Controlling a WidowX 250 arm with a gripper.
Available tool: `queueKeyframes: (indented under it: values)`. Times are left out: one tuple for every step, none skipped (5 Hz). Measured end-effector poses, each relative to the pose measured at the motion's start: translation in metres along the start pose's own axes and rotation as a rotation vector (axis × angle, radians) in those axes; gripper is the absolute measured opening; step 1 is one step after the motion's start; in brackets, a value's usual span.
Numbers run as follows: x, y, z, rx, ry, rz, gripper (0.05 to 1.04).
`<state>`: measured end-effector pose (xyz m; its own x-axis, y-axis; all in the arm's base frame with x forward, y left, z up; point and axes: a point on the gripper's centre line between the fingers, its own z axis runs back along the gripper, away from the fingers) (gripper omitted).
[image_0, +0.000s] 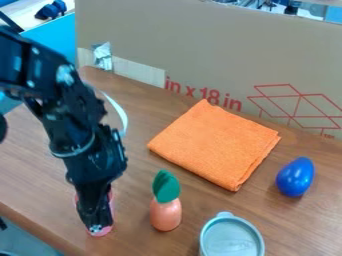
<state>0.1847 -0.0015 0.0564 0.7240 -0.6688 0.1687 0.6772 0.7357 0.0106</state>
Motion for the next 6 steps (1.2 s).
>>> queueKeyframes:
  values:
    - [0.004,0.008,0.037,0.035,-0.095,0.08,0.958]
    - [0.002,0.026,0.067,0.088,-0.163,0.166,1.009]
    - [-0.007,0.046,0.079,0.146,-0.121,0.267,1.005]
    - [-0.033,0.093,0.084,0.136,-0.091,0.516,1.005]
    - [-0.059,0.133,0.074,0.101,-0.082,0.715,1.005]
    - [-0.082,0.173,0.059,0.105,-0.089,0.87,1.004]
